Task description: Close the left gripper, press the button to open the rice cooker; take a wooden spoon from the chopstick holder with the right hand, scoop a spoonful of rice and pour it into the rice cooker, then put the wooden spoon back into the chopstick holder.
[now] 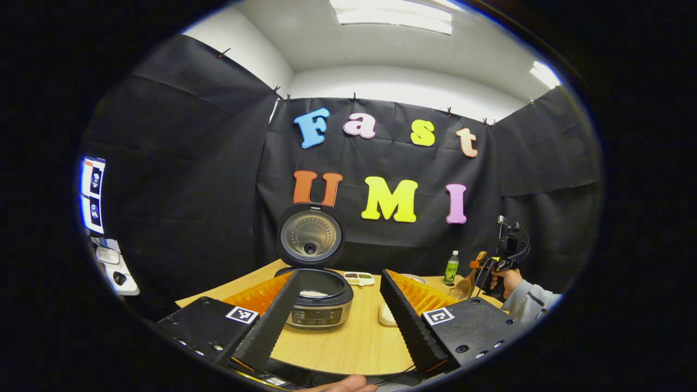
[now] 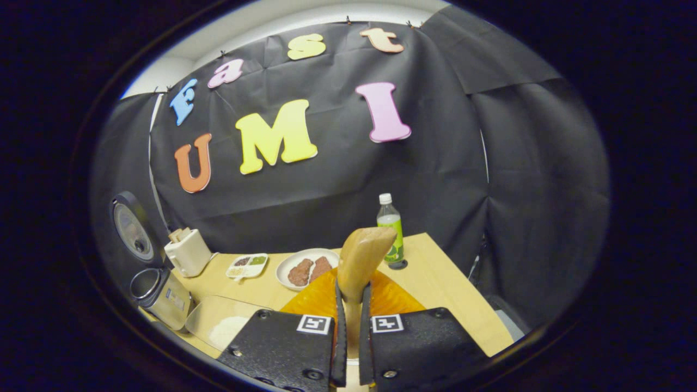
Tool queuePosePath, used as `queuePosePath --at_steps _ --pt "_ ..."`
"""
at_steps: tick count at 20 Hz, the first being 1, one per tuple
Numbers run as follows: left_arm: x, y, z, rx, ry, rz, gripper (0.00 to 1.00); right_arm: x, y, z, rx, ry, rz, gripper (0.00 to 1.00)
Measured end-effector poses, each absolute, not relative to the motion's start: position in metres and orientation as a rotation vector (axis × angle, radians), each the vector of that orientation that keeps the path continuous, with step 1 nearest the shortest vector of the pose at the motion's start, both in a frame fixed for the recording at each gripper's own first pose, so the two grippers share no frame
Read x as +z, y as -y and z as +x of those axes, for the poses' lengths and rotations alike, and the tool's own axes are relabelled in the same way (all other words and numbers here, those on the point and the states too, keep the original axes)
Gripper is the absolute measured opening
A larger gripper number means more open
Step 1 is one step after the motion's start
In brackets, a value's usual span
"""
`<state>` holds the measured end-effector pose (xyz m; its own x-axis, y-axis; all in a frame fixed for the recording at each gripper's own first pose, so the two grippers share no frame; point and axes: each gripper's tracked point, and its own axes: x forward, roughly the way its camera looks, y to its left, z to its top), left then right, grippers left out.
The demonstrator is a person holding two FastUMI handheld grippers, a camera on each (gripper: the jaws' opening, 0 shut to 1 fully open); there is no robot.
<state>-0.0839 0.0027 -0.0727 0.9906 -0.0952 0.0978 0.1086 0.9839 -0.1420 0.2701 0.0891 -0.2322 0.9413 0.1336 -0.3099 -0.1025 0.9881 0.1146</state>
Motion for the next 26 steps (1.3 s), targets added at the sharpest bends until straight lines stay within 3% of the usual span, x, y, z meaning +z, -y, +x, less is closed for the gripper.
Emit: queuePosePath --at_steps 7,17,23,26 --pt "-0.070 -0.014 -0.097 -0.118 0.090 -0.155 0.94 -0.168 -0.169 0.233 0.214 -0.236 0.072 0.14" --pt "-0.087 -0.024 -0.094 -0.101 0.055 -0.091 0.94 -0.301 -0.260 0.248 0.242 -0.400 -0.010 0.14" --pt "-0.103 -0.030 -0.086 -0.093 0.018 -0.086 0.94 -0.329 -0.258 0.269 0.182 -0.351 -0.112 0.14" --pt "-0.106 -0.034 -0.086 -0.089 0.015 -0.091 0.94 -0.350 -0.280 0.257 0.278 -0.403 -0.079 0.14"
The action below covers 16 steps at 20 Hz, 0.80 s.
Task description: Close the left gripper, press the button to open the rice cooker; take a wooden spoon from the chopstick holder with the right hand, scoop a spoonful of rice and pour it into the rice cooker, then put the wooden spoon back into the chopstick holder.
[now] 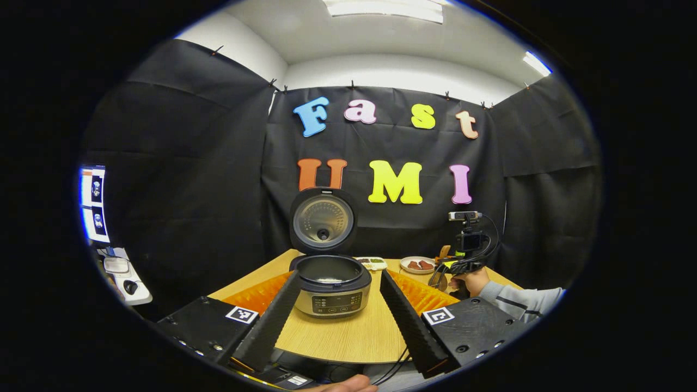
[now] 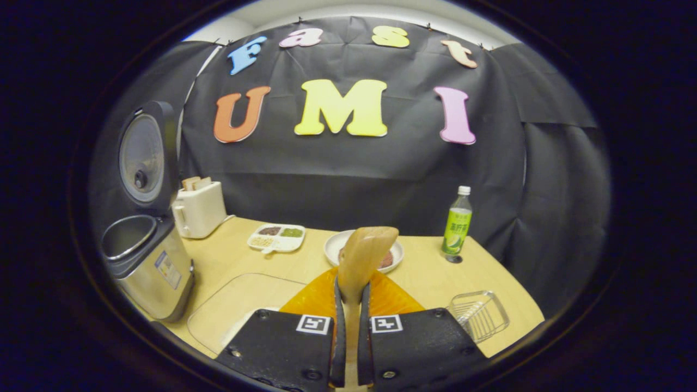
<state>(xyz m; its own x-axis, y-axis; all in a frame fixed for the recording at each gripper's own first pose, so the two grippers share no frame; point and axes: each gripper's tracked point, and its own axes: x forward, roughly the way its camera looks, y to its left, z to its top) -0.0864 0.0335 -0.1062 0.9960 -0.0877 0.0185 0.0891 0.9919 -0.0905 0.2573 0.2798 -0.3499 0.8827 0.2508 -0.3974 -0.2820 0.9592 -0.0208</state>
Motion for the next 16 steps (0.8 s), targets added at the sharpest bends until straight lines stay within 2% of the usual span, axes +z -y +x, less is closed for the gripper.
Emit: queuePosePath --at_steps 4,9,16 --pt "-0.105 -0.031 -0.089 -0.100 0.016 -0.110 0.95 -0.350 -0.304 0.237 0.366 -0.469 0.044 0.14" --pt "-0.102 -0.036 -0.090 -0.097 0.028 -0.115 0.94 -0.352 -0.317 0.224 0.386 -0.537 0.148 0.14" --pt "-0.105 -0.037 -0.089 -0.088 0.017 -0.096 0.95 -0.357 -0.325 0.220 0.414 -0.710 0.493 0.14"
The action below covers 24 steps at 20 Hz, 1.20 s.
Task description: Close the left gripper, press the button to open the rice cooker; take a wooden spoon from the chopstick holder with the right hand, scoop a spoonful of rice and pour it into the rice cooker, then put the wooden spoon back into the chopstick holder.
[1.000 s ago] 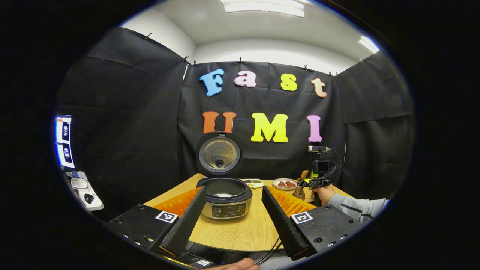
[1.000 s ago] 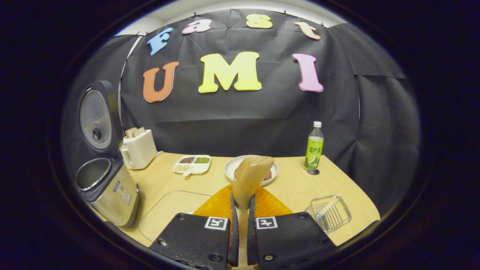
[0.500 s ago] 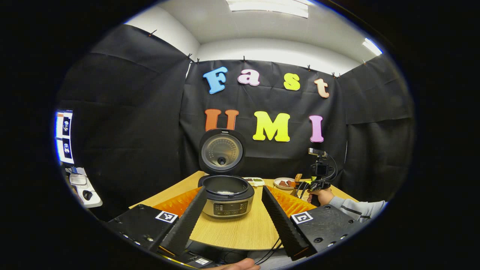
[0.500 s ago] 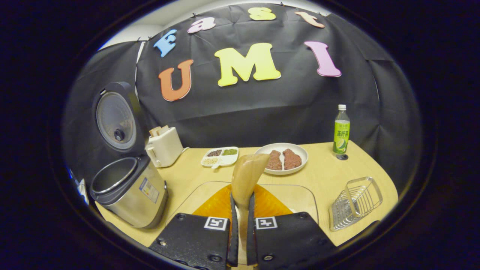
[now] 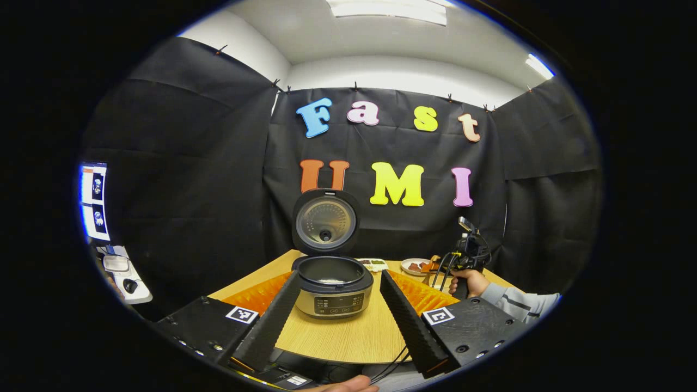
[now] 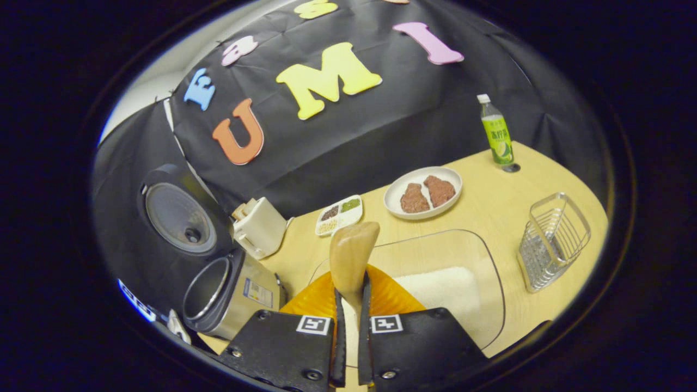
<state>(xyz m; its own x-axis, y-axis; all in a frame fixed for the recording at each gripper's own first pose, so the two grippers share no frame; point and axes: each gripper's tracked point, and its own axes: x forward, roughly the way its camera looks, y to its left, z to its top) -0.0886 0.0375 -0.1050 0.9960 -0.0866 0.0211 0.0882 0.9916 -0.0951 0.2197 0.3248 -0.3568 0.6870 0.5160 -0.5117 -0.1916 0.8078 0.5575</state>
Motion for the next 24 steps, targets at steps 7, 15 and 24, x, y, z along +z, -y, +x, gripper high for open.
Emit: queuePosePath --at_steps 7,15,24 --pt "-0.109 -0.042 -0.086 -0.076 0.010 -0.101 0.94 -0.373 -0.306 0.230 0.375 -0.845 0.832 0.13" --pt "-0.109 -0.039 -0.088 -0.084 0.007 -0.087 0.94 -0.366 -0.292 0.243 0.354 -0.835 1.114 0.13" --pt "-0.102 -0.033 -0.090 -0.070 0.014 -0.037 0.94 -0.346 -0.234 0.242 0.265 -0.727 1.376 0.13"
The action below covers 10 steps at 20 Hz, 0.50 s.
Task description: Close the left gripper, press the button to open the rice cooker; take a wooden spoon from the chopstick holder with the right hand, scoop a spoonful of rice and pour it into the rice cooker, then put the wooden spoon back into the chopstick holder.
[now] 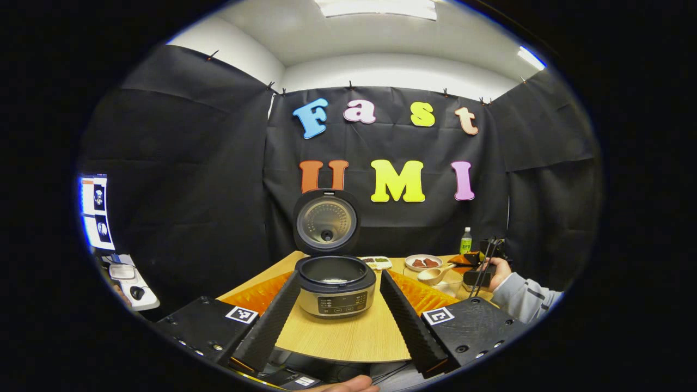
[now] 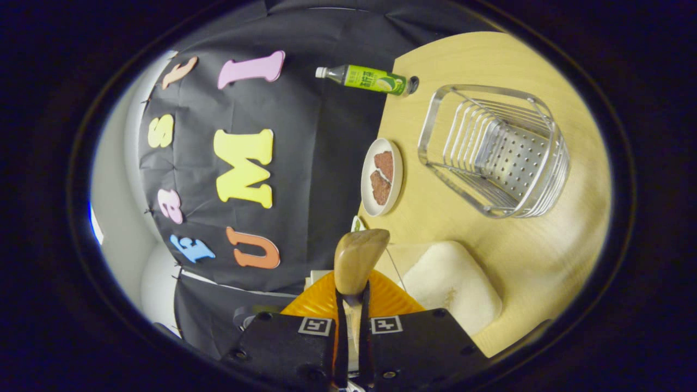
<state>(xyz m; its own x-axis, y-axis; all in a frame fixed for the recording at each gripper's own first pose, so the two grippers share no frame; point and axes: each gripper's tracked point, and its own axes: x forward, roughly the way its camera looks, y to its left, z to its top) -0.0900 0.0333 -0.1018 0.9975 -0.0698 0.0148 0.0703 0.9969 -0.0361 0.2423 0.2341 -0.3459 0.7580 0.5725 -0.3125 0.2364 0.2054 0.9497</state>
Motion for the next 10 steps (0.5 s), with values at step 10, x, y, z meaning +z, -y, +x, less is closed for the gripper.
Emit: queuePosePath --at_steps 10 --pt "-0.104 -0.030 -0.096 -0.088 -0.018 -0.043 0.94 -0.285 -0.235 0.231 0.387 -0.654 1.565 0.12"
